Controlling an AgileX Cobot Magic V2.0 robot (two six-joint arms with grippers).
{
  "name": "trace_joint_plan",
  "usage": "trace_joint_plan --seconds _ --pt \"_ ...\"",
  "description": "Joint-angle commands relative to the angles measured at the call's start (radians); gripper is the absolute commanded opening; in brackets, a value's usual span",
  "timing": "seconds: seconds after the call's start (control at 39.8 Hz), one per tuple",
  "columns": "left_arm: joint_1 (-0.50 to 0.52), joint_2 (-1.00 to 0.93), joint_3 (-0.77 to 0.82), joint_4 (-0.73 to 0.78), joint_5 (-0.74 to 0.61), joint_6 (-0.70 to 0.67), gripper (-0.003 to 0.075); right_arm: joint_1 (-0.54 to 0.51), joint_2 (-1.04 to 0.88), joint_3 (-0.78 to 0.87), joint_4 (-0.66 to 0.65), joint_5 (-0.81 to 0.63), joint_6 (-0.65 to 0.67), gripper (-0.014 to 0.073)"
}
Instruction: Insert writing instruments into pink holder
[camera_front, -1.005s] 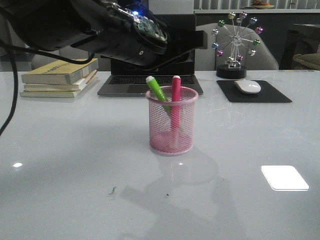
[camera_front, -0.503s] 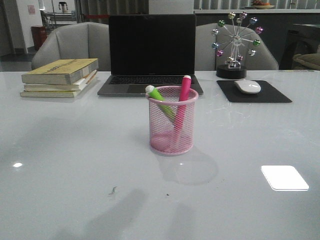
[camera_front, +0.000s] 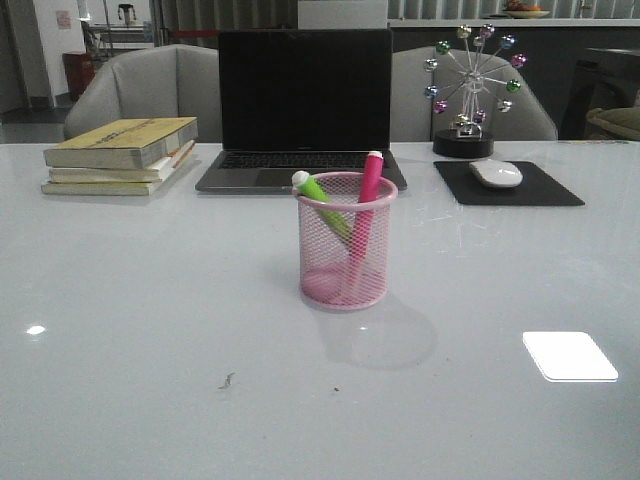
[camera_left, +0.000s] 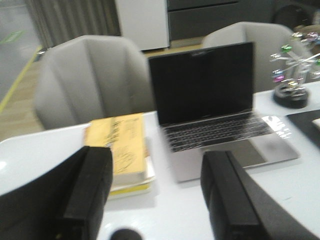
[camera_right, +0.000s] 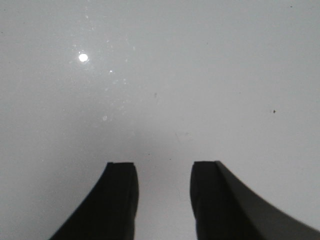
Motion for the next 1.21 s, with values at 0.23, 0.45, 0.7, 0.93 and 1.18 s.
trace_joint_plan --seconds 0.23,0.45,0.7,0.93,1.18 --pt "0.196 -0.244 0.173 -0.008 0.016 0.0 0.0458 -0.005 -0.013 -0.026 -0.008 -0.074 -0.009 0.0388" --pt "0.199 -0.4 0.434 -0.032 -0.002 0.0 0.0456 -0.005 -0.013 -0.026 -0.008 -0.074 -0.009 0.0388" --pt "0.158 -0.473 0.579 -0.125 -0.071 0.0 0.0456 -0.005 -0.013 -0.026 -0.004 -0.074 -0.009 0.0388" --pt "0.118 -0.473 0.579 -0.125 -0.117 0.0 0.0456 -0.005 -0.013 -0.026 0.021 -0.071 -0.009 0.0328" --pt "0.118 -0.473 0.579 -0.125 -0.111 0.0 0.0456 -0.005 -0.013 -0.026 0.026 -0.071 -0.009 0.0057"
